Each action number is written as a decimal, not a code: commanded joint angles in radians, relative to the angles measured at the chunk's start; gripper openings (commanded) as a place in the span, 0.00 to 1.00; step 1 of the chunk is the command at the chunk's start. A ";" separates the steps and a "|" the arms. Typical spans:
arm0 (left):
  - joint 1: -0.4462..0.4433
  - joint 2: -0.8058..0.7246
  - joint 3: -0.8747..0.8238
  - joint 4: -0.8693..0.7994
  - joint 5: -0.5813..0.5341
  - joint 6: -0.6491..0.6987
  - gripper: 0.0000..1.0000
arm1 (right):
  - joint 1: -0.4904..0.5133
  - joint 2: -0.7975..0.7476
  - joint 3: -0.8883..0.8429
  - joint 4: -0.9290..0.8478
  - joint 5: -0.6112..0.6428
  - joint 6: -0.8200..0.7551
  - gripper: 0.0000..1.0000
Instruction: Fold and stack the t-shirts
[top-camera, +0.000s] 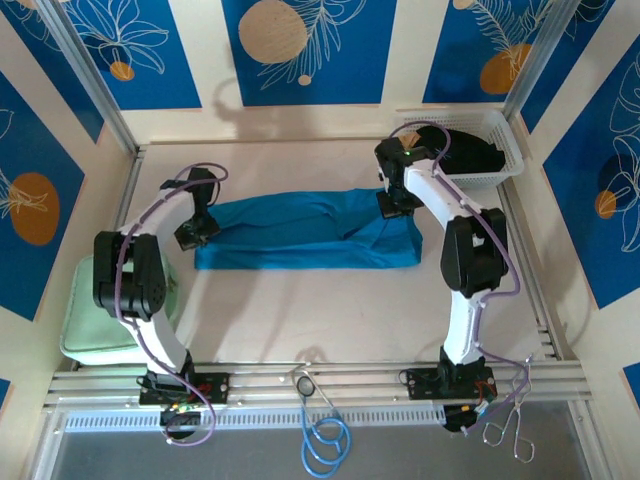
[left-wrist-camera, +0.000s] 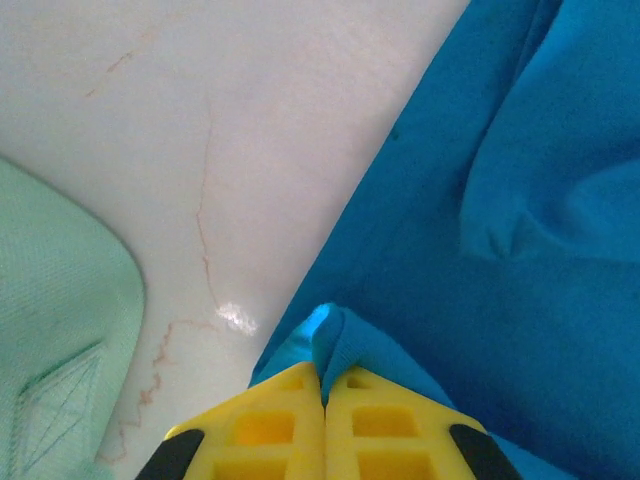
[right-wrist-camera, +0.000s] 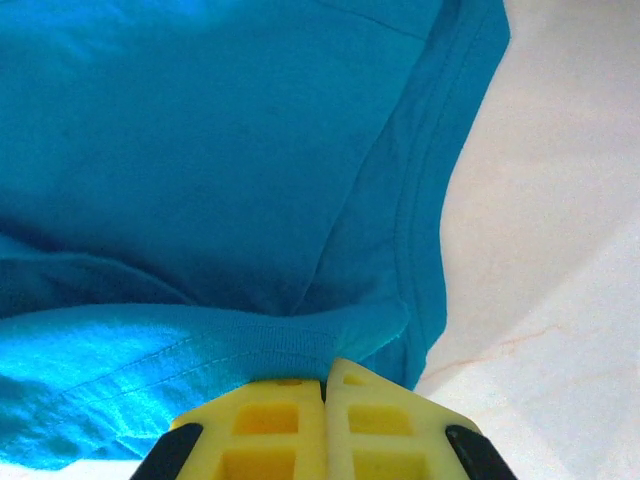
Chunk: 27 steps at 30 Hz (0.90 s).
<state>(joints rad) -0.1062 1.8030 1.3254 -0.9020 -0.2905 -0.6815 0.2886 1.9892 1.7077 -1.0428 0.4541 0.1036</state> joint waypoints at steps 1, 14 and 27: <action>0.014 0.033 0.022 -0.008 -0.033 0.003 0.09 | -0.009 0.036 0.039 0.022 0.003 -0.005 0.00; 0.022 0.056 0.012 0.012 -0.077 -0.012 0.22 | -0.031 0.152 0.105 0.093 -0.004 0.084 0.00; 0.024 -0.050 -0.055 0.039 -0.052 -0.013 0.71 | -0.061 0.102 0.144 0.067 -0.148 0.255 0.49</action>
<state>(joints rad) -0.0952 1.8164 1.2854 -0.8555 -0.3473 -0.6899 0.2264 2.1464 1.8435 -0.9527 0.3782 0.3004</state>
